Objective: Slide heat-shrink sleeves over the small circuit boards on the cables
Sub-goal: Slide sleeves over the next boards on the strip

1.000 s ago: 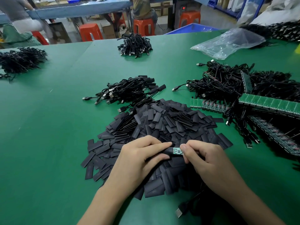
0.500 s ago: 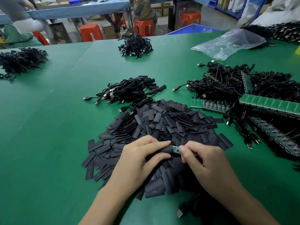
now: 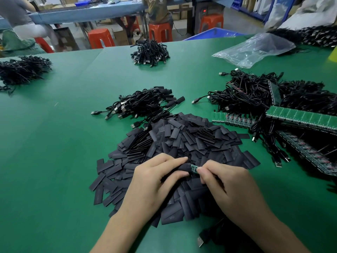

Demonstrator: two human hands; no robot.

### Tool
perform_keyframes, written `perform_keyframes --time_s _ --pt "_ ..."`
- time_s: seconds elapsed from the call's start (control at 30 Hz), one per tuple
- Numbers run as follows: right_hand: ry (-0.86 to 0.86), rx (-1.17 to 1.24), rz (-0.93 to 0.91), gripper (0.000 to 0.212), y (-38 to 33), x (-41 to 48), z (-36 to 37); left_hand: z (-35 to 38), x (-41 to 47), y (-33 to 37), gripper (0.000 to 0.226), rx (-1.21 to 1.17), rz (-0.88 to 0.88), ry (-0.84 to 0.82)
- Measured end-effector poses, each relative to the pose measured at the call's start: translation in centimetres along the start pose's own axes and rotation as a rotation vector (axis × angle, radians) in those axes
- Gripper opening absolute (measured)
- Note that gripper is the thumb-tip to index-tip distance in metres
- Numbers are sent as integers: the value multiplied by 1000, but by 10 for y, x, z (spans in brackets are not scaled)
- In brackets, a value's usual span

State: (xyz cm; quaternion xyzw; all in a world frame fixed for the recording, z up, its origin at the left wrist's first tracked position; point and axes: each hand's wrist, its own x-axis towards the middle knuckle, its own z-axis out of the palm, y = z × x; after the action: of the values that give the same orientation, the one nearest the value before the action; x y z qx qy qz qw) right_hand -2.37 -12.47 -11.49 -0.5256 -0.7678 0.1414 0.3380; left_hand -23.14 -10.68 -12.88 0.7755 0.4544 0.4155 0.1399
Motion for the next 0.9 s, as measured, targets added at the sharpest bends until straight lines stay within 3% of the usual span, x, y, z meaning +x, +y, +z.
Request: perform_keyframes --time_s 0.2,0.37,0.57,0.9 --pt "43 -63 -40 33 -3 0 0 0 0 0 29 2 5 3" --pt "18 -88 -51 37 -3 0 -2 -2 0 -2 32 101 125 14" --pt "-88 69 57 41 3 0 -2 -6 1 -2 29 133 227 -40" --pt "-170 298 173 38 9 3 -6 -7 2 1 30 109 210 -186"
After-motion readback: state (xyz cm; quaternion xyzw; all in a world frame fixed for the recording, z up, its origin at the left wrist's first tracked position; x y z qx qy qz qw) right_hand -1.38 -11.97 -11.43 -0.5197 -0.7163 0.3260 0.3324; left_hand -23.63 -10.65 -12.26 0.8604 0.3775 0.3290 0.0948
